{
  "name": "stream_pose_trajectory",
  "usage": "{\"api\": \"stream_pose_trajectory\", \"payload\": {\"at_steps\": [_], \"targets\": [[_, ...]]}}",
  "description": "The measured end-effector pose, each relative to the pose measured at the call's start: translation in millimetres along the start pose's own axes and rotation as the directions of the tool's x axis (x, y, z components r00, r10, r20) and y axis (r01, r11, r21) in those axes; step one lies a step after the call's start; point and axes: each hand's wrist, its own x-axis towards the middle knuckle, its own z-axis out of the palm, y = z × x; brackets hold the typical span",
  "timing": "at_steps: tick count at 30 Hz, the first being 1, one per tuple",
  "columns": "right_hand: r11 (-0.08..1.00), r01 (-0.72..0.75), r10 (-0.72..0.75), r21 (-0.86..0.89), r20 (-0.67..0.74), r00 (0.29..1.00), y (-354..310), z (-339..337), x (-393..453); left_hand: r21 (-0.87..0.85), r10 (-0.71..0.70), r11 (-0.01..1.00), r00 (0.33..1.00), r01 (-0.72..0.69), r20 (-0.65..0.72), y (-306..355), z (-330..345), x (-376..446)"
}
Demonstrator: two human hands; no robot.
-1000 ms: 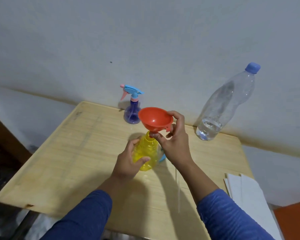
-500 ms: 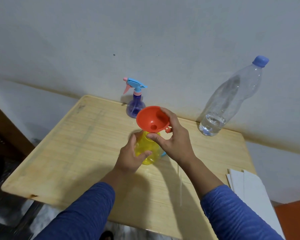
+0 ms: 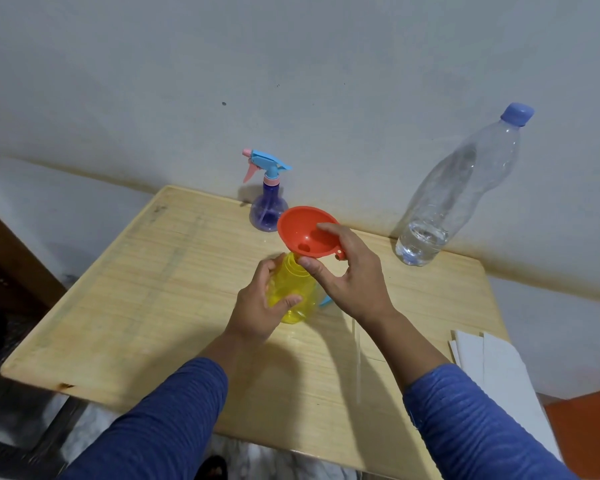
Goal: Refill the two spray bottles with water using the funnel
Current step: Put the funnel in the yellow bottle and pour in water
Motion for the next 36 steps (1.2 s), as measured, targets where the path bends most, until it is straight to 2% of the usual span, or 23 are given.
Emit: {"api": "stream_pose_trajectory", "payload": {"at_steps": [5,9,12,15,17,19,21,23,25,27,29,36], "targets": [[0.999,0.028,-0.03,0.043,0.066,0.997,0.6,-8.5,-0.5,-0.01,-0.021,1.0,1.0,0.021,0.0,0.9,0.8,1.4],[0.992,-0.014,-0.008,0.129,0.163,0.987,1.7,-27.0,-5.5,-0.009,-0.049,0.999,0.998,0.049,0.029,5.5,-1.0,1.4],[0.982,-0.11,0.087,0.151,0.152,0.985,5.4,-41.1,-9.5,0.024,-0.089,0.996,0.994,0.088,0.065,9.4,-6.6,-1.0],[0.977,-0.205,0.209,-0.056,0.097,0.973,9.8,-50.7,-5.6,0.135,-0.145,0.982,0.985,0.131,0.093,17.4,-18.8,-1.5],[0.93,-0.285,0.322,-0.233,0.138,0.937,11.9,-55.3,2.3,0.265,-0.185,0.952,0.977,0.151,0.106,24.2,-31.5,3.0],[0.851,-0.344,0.456,-0.396,0.232,0.859,11.1,-59.3,12.1,0.415,-0.26,0.889,0.959,0.191,0.114,32.7,-46.4,13.4],[0.757,-0.329,0.569,-0.564,0.322,0.757,7.1,-63.2,22.1,0.587,-0.362,0.78,0.922,0.219,0.137,47.2,-62.1,29.0],[0.668,-0.246,0.637,-0.703,0.369,0.677,5.9,-66.0,31.7,0.769,-0.447,0.617,0.878,0.165,0.171,64.2,-75.9,46.2],[0.616,-0.202,0.672,-0.761,0.374,0.639,2.0,-70.2,43.2,0.896,-0.48,0.44,0.858,0.057,0.182,83.6,-86.4,63.4],[0.59,-0.191,0.693,-0.785,0.37,0.619,-5.9,-76.8,54.9,0.952,-0.482,0.307,0.859,-0.019,0.173,103.4,-92.9,80.2],[0.562,-0.223,0.707,-0.797,0.322,0.629,-14.9,-86.2,67.4,0.971,-0.467,0.223,0.866,-0.08,0.179,128.1,-94.6,95.7],[0.489,-0.406,0.752,-0.772,0.138,0.645,-44.7,-148.0,111.6,0.967,-0.299,0.119,0.921,-0.224,0.25,233.1,-77.2,166.2]]}}
